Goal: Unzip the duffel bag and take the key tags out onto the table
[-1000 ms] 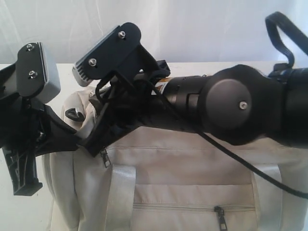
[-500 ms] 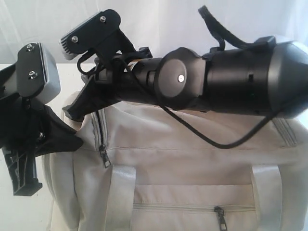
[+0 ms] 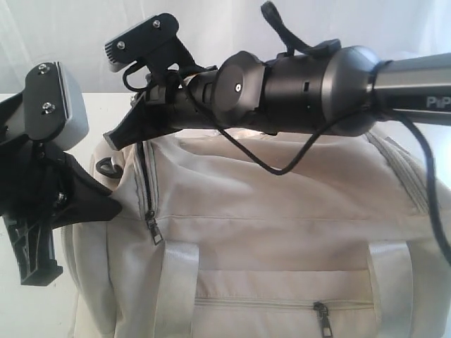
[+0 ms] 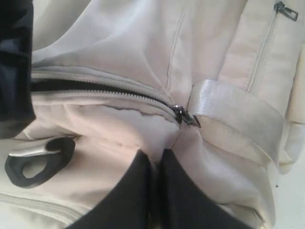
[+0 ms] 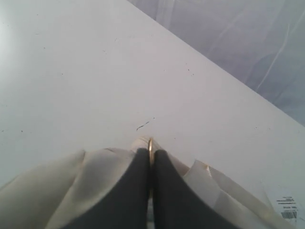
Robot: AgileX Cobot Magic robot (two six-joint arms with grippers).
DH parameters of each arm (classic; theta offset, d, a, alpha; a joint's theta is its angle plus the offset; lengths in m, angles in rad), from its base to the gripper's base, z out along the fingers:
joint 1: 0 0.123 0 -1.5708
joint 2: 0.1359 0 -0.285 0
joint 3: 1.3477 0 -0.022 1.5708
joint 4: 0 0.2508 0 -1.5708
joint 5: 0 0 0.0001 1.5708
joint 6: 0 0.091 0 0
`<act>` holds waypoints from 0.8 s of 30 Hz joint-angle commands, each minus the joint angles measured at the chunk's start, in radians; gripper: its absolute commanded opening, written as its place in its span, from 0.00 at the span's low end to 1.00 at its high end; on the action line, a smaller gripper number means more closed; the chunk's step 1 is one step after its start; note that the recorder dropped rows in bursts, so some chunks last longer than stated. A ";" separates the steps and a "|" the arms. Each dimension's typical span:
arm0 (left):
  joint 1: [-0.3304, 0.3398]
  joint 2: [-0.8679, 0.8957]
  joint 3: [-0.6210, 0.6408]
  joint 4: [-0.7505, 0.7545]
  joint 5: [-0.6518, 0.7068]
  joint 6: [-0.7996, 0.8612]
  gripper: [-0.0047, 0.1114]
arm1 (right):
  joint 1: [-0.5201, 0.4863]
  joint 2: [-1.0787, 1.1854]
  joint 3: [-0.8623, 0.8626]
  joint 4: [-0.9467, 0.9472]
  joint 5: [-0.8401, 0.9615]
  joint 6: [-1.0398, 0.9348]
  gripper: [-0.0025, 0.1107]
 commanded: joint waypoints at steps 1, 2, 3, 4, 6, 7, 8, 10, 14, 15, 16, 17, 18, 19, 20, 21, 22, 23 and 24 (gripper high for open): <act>-0.008 -0.012 0.007 -0.031 0.057 -0.013 0.04 | -0.047 0.068 -0.096 0.004 0.058 0.046 0.02; -0.008 -0.012 0.007 -0.031 0.057 -0.013 0.04 | -0.068 0.089 -0.126 0.004 0.085 0.084 0.02; -0.008 -0.012 0.007 -0.031 0.057 -0.013 0.04 | -0.080 0.097 -0.135 0.004 0.094 0.100 0.02; -0.008 -0.012 0.007 -0.032 0.057 -0.018 0.04 | -0.101 0.103 -0.146 0.004 0.110 0.119 0.02; -0.008 -0.012 0.007 -0.032 0.057 -0.018 0.04 | -0.139 0.107 -0.150 0.004 0.145 0.141 0.02; -0.008 -0.012 0.007 -0.032 0.057 -0.018 0.04 | -0.151 0.107 -0.150 0.004 0.164 0.141 0.02; -0.008 -0.012 0.007 -0.032 0.057 -0.018 0.04 | -0.173 0.107 -0.150 0.002 0.196 0.141 0.02; -0.008 -0.012 0.007 -0.032 0.061 -0.017 0.04 | -0.203 0.107 -0.150 0.002 0.240 0.141 0.02; -0.008 -0.012 0.007 -0.029 0.065 -0.021 0.04 | -0.253 0.107 -0.150 -0.001 0.297 0.141 0.02; -0.008 -0.012 0.007 -0.029 0.065 -0.021 0.04 | -0.265 0.107 -0.150 -0.001 0.310 0.141 0.02; -0.008 -0.012 0.007 -0.027 0.065 -0.021 0.04 | -0.270 0.107 -0.150 -0.004 0.319 0.146 0.02; -0.008 -0.012 0.007 -0.027 0.065 -0.021 0.04 | -0.277 0.107 -0.150 -0.004 0.331 0.148 0.02; -0.008 -0.012 0.007 -0.027 0.065 -0.021 0.04 | -0.276 0.107 -0.150 -0.006 0.336 0.150 0.02; -0.008 -0.012 0.007 -0.027 0.065 -0.021 0.04 | -0.276 0.107 -0.150 -0.023 0.343 0.150 0.02; -0.008 -0.012 0.007 -0.027 0.069 -0.021 0.04 | -0.276 0.107 -0.150 -0.043 0.345 0.160 0.02; -0.008 -0.012 0.007 -0.027 0.071 -0.021 0.04 | -0.276 0.107 -0.150 -0.068 0.347 0.182 0.02; -0.008 -0.012 0.007 -0.027 0.073 -0.021 0.04 | -0.276 0.107 -0.150 -0.099 0.350 0.216 0.02; -0.008 -0.012 0.007 -0.027 0.073 -0.021 0.04 | -0.276 0.107 -0.150 -0.133 0.352 0.246 0.02; -0.008 -0.012 0.007 -0.027 0.075 -0.021 0.04 | -0.276 0.107 -0.150 -0.170 0.356 0.283 0.02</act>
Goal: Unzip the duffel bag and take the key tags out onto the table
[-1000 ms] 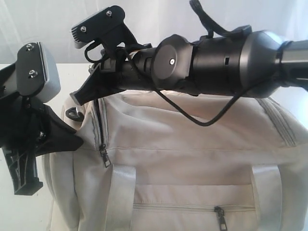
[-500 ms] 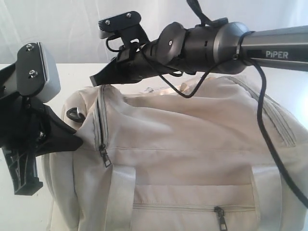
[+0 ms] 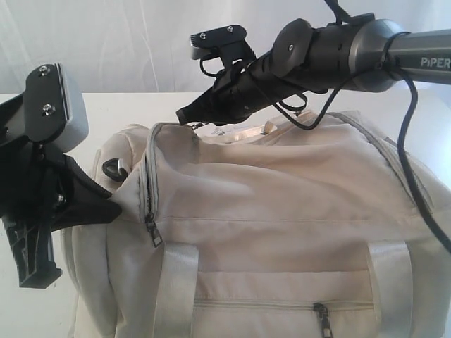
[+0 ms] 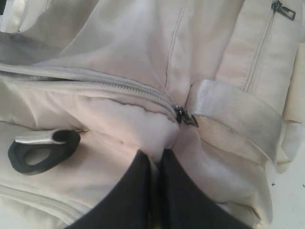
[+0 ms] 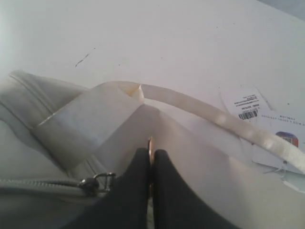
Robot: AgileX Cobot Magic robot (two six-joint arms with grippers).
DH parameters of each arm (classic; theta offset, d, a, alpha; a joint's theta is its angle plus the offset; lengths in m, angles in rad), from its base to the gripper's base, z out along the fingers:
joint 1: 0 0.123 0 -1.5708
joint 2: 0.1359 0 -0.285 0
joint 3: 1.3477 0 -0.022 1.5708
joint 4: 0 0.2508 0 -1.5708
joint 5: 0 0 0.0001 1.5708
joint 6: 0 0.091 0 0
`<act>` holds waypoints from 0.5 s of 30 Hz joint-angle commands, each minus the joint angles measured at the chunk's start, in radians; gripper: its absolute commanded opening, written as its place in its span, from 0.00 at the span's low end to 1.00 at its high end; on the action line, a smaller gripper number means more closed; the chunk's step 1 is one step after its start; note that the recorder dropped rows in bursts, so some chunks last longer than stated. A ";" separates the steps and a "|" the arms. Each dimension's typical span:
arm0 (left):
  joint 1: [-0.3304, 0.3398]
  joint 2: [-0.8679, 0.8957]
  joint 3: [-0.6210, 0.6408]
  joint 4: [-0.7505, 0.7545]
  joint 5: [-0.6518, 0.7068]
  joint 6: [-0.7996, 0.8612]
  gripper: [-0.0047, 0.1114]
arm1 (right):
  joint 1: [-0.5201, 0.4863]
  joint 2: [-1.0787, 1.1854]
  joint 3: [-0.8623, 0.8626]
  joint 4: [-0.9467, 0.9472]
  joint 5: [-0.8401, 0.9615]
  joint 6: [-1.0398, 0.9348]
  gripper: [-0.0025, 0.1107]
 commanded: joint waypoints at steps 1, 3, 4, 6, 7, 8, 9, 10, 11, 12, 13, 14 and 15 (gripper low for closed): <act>-0.008 -0.012 0.007 -0.029 0.065 -0.013 0.04 | -0.017 0.002 -0.009 -0.155 -0.001 0.137 0.02; -0.008 -0.012 0.007 -0.029 0.065 -0.013 0.04 | -0.017 0.002 -0.009 -0.162 0.011 0.151 0.02; -0.008 -0.012 0.007 -0.029 0.065 -0.013 0.04 | -0.017 0.002 -0.009 -0.162 0.018 0.151 0.02; -0.008 -0.012 0.007 -0.029 0.065 -0.013 0.04 | -0.017 0.002 -0.009 -0.175 0.035 0.151 0.02; -0.008 -0.012 0.007 -0.024 0.065 -0.013 0.04 | -0.020 0.002 -0.009 -0.197 0.040 0.165 0.02; -0.008 -0.012 0.007 -0.023 0.065 -0.013 0.04 | -0.022 0.002 -0.009 -0.226 0.046 0.193 0.02; -0.008 -0.012 0.007 -0.023 0.065 -0.013 0.04 | -0.025 0.002 -0.009 -0.257 0.052 0.235 0.02; -0.008 -0.012 0.007 -0.023 0.065 -0.013 0.04 | -0.028 0.000 -0.009 -0.288 0.060 0.270 0.02; -0.008 -0.012 0.007 -0.023 0.065 -0.013 0.04 | -0.029 -0.003 -0.009 -0.317 0.067 0.290 0.02; -0.008 -0.012 0.007 -0.023 0.065 -0.013 0.04 | -0.029 -0.008 -0.009 -0.345 0.074 0.305 0.02; -0.008 -0.012 0.007 -0.023 0.065 -0.013 0.04 | -0.029 -0.012 -0.009 -0.367 0.083 0.310 0.02; -0.008 -0.012 0.007 -0.023 0.065 -0.013 0.04 | -0.029 -0.017 -0.009 -0.369 0.088 0.310 0.02; -0.008 -0.012 0.007 -0.023 0.065 -0.013 0.04 | -0.029 -0.021 -0.009 -0.374 0.094 0.310 0.02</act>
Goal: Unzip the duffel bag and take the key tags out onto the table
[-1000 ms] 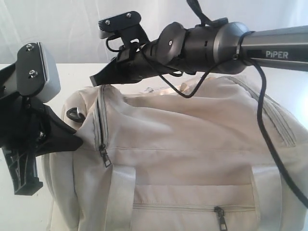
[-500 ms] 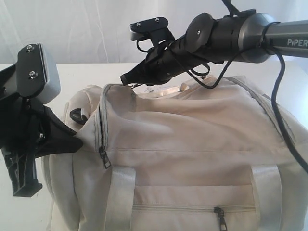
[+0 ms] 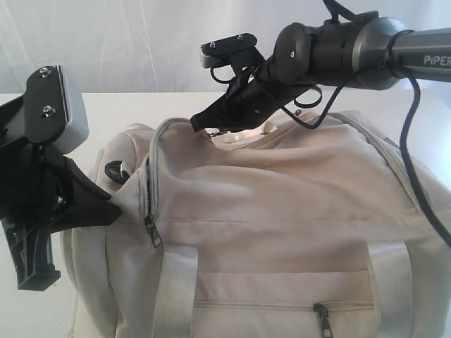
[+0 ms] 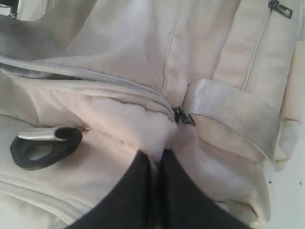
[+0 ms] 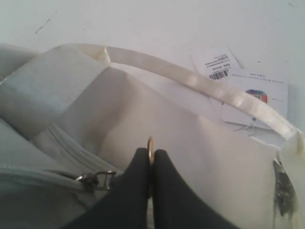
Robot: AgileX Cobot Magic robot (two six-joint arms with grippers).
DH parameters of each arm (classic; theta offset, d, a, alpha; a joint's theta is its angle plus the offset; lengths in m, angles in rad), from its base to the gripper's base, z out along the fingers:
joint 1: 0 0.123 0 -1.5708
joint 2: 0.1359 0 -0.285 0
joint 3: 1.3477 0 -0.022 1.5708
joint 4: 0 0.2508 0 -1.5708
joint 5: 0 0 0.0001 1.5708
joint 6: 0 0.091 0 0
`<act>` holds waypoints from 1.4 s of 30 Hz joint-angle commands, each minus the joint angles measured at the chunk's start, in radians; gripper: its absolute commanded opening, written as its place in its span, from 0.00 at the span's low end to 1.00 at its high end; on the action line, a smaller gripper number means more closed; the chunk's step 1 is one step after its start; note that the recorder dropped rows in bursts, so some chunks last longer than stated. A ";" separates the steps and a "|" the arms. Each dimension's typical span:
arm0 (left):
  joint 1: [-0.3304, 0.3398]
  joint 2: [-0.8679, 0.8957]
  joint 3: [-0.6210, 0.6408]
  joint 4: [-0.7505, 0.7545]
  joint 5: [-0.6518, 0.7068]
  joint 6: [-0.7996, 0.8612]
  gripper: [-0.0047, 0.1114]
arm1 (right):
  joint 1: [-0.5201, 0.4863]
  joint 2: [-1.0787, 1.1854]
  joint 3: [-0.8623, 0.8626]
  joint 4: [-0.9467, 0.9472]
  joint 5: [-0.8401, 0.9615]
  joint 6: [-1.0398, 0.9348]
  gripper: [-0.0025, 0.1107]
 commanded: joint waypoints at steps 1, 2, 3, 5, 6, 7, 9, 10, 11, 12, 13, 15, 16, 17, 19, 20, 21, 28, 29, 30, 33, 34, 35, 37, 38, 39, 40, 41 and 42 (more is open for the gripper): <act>-0.008 -0.012 0.007 -0.023 0.056 -0.013 0.04 | -0.017 -0.029 -0.004 -0.094 0.024 0.032 0.02; -0.008 -0.012 0.007 -0.023 0.054 -0.013 0.04 | -0.017 -0.036 -0.004 -0.117 0.028 0.037 0.02; -0.008 -0.012 0.007 -0.023 0.054 -0.013 0.04 | -0.017 -0.042 -0.004 -0.141 0.034 0.056 0.02; -0.008 -0.012 0.007 -0.023 0.054 -0.013 0.04 | -0.017 -0.057 -0.004 -0.191 0.047 0.099 0.02; -0.008 -0.012 0.007 -0.023 0.054 -0.013 0.04 | -0.017 -0.063 -0.004 -0.214 0.056 0.110 0.02; -0.008 -0.012 0.007 -0.023 0.054 -0.013 0.04 | -0.017 -0.071 -0.004 -0.237 0.066 0.126 0.02; -0.008 -0.012 0.007 -0.023 0.054 -0.013 0.04 | -0.017 -0.087 -0.004 -0.274 0.088 0.137 0.02; -0.008 -0.012 0.007 -0.023 0.054 -0.013 0.04 | -0.017 -0.093 -0.004 -0.289 0.098 0.139 0.02; -0.008 -0.012 0.007 -0.023 0.054 -0.013 0.04 | -0.017 -0.101 -0.004 -0.307 0.108 0.152 0.02; -0.008 -0.012 0.007 -0.023 0.054 -0.013 0.04 | -0.017 -0.108 -0.004 -0.321 0.117 0.161 0.02; -0.008 -0.012 0.007 -0.023 0.054 -0.013 0.04 | -0.017 -0.113 -0.004 -0.341 0.124 0.176 0.02; -0.008 -0.012 0.007 -0.023 0.054 -0.013 0.04 | -0.017 -0.122 -0.004 -0.371 0.131 0.200 0.02; -0.008 -0.012 0.007 -0.023 0.054 -0.013 0.04 | -0.017 -0.127 -0.004 -0.380 0.131 0.213 0.02; -0.008 -0.012 0.007 -0.023 0.054 -0.013 0.04 | -0.017 -0.132 -0.004 -0.383 0.131 0.215 0.02; -0.008 -0.012 0.007 -0.023 0.054 -0.013 0.04 | -0.017 -0.136 -0.004 -0.383 0.127 0.215 0.02; -0.008 -0.012 0.007 -0.023 0.054 -0.013 0.04 | -0.017 -0.136 -0.004 -0.381 0.127 0.215 0.02; -0.008 -0.012 0.007 -0.023 0.051 -0.013 0.04 | -0.017 -0.136 -0.004 -0.373 0.125 0.215 0.02; -0.008 -0.012 0.007 -0.050 0.038 -0.026 0.27 | -0.013 -0.136 -0.002 -0.260 0.105 0.201 0.02; -0.008 -0.012 0.007 -0.050 0.038 -0.043 0.33 | -0.013 -0.136 -0.002 -0.237 0.102 0.190 0.02; -0.008 -0.012 0.003 -0.050 0.040 -0.067 0.42 | -0.013 -0.136 -0.002 -0.219 0.101 0.175 0.02; -0.008 -0.012 -0.029 -0.037 0.040 -0.215 0.62 | -0.011 -0.136 -0.002 -0.137 0.100 0.121 0.02; -0.008 -0.012 -0.037 -0.020 0.040 -0.251 0.65 | -0.011 -0.136 -0.002 -0.096 0.100 0.092 0.02; -0.008 -0.012 -0.054 0.028 0.038 -0.306 0.66 | -0.011 -0.136 -0.002 -0.026 0.100 0.033 0.02; -0.006 -0.012 -0.075 0.087 -0.008 -0.381 0.65 | -0.011 -0.136 -0.002 0.081 0.100 -0.055 0.02; -0.004 -0.010 -0.082 0.095 -0.033 -0.398 0.65 | -0.011 -0.136 -0.002 0.112 0.100 -0.082 0.02; 0.015 0.010 -0.106 0.097 -0.079 -0.455 0.65 | -0.011 -0.136 -0.002 0.145 0.103 -0.113 0.02; 0.026 0.029 -0.119 0.097 -0.086 -0.496 0.65 | -0.011 -0.136 -0.002 0.160 0.106 -0.121 0.02; 0.068 0.087 -0.165 0.097 -0.076 -0.596 0.64 | -0.011 -0.136 -0.002 0.164 0.120 -0.128 0.02; 0.090 0.115 -0.188 0.095 -0.058 -0.616 0.64 | -0.011 -0.136 -0.002 0.164 0.127 -0.136 0.02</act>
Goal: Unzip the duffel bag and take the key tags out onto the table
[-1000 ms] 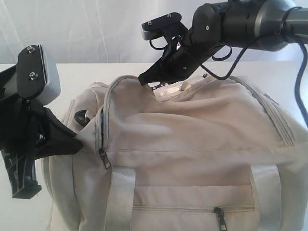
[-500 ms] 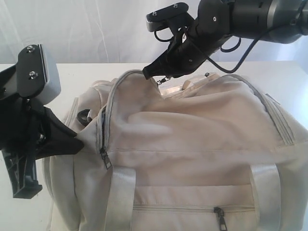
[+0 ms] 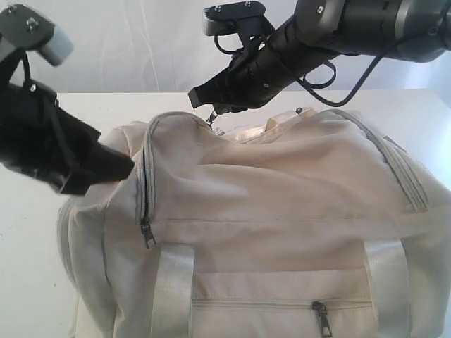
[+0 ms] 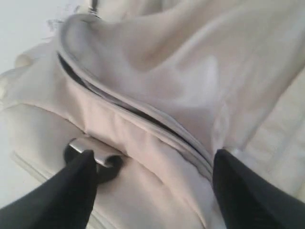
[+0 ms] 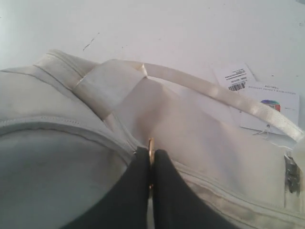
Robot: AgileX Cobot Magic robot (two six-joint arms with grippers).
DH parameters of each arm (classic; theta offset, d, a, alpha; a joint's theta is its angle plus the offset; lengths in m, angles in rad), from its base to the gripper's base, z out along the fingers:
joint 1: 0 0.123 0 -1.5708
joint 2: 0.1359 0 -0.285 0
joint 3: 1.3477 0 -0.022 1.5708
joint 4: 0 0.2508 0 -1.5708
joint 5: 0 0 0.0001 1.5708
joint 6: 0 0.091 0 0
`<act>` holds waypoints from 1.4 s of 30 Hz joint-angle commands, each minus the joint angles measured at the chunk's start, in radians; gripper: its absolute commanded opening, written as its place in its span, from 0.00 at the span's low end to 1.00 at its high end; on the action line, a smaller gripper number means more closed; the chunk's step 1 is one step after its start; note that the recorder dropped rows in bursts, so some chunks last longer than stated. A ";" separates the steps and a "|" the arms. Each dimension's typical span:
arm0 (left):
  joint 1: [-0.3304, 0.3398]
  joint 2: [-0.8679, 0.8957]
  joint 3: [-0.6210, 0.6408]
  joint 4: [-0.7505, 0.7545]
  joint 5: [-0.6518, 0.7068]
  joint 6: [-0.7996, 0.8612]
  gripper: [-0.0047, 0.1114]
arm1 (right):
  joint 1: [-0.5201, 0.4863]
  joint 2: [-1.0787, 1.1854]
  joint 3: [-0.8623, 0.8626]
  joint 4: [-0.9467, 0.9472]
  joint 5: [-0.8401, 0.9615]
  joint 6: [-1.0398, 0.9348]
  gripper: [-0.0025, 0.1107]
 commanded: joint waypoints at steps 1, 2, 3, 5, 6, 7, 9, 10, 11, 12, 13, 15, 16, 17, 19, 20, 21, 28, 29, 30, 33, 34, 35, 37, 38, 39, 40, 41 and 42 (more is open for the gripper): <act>0.098 0.157 -0.122 -0.057 0.055 -0.144 0.64 | -0.007 -0.016 -0.002 0.028 0.022 -0.053 0.02; 0.117 0.213 -0.168 -0.109 0.078 -0.116 0.64 | -0.007 -0.016 -0.002 0.028 0.026 -0.058 0.02; 0.122 0.250 -0.196 -0.146 0.083 -0.083 0.64 | -0.007 -0.016 -0.002 0.028 0.028 -0.058 0.02; 0.122 0.321 -0.251 -0.228 0.083 0.001 0.64 | -0.007 -0.014 -0.002 0.026 0.026 -0.066 0.02; 0.122 0.359 -0.273 -0.279 0.079 0.061 0.64 | -0.007 -0.011 -0.002 0.026 0.026 -0.075 0.02; 0.122 0.382 -0.279 -0.301 0.072 0.088 0.64 | -0.007 -0.007 -0.002 0.026 0.026 -0.078 0.02; 0.122 0.426 -0.284 -0.303 0.046 0.090 0.64 | -0.007 0.004 -0.002 0.026 0.032 -0.080 0.02; 0.122 0.441 -0.284 -0.303 0.042 0.090 0.64 | -0.007 0.008 -0.002 0.026 0.034 -0.080 0.02; 0.122 0.456 -0.284 -0.303 0.042 0.090 0.64 | -0.007 0.011 -0.002 0.026 0.036 -0.080 0.02; 0.122 0.466 -0.284 -0.303 0.042 0.090 0.64 | -0.007 0.015 -0.002 0.026 0.038 -0.080 0.02; 0.122 0.477 -0.284 -0.303 0.044 0.095 0.64 | -0.007 0.017 -0.002 0.026 0.038 -0.084 0.02; 0.122 0.493 -0.284 -0.303 0.049 0.116 0.61 | -0.007 0.019 -0.002 0.026 0.038 -0.098 0.02; 0.122 0.497 -0.284 -0.303 0.049 0.126 0.58 | -0.007 0.019 -0.002 0.026 0.038 -0.100 0.02; 0.122 0.501 -0.282 -0.303 0.049 0.126 0.53 | -0.007 0.021 -0.002 0.026 0.038 -0.100 0.02; 0.122 0.506 -0.282 -0.303 0.055 0.129 0.39 | -0.007 0.021 -0.002 0.026 0.038 -0.100 0.02; 0.122 0.506 -0.282 -0.300 0.059 0.138 0.31 | -0.007 0.021 -0.002 0.026 0.038 -0.100 0.02; 0.122 0.506 -0.282 -0.300 0.064 0.148 0.25 | -0.007 0.021 -0.002 0.026 0.038 -0.100 0.02; 0.122 0.504 -0.282 -0.238 0.168 0.158 0.04 | -0.007 0.021 -0.002 0.049 0.059 -0.096 0.02; 0.122 0.504 -0.278 -0.224 0.188 0.158 0.04 | -0.007 0.021 -0.002 0.058 0.059 -0.096 0.02; 0.122 0.502 -0.273 -0.214 0.204 0.158 0.04 | -0.007 0.021 -0.002 0.067 0.059 -0.096 0.02; 0.122 0.486 -0.260 -0.213 0.206 0.149 0.04 | -0.007 0.021 -0.002 0.079 0.053 -0.096 0.02; 0.122 0.476 -0.256 -0.213 0.210 0.149 0.04 | -0.007 0.021 -0.002 0.083 0.053 -0.096 0.02; 0.122 0.463 -0.256 -0.209 0.220 0.149 0.04 | -0.007 0.021 -0.002 0.084 0.053 -0.096 0.02; 0.122 0.433 -0.256 -0.198 0.236 0.149 0.04 | -0.007 0.021 -0.002 0.084 0.050 -0.096 0.02; 0.122 0.417 -0.256 -0.194 0.243 0.146 0.04 | -0.007 0.021 -0.002 0.084 0.050 -0.096 0.02; 0.122 0.402 -0.256 -0.187 0.249 0.146 0.04 | -0.007 0.021 -0.002 0.089 0.050 -0.096 0.02; 0.122 0.388 -0.256 -0.187 0.257 0.146 0.04 | -0.007 0.021 -0.002 0.094 0.048 -0.096 0.02; 0.122 0.378 -0.256 -0.183 0.264 0.146 0.04 | -0.007 0.021 -0.002 0.100 0.043 -0.096 0.02; 0.122 0.369 -0.256 -0.173 0.267 0.142 0.04 | -0.007 0.021 -0.002 0.108 0.037 -0.096 0.02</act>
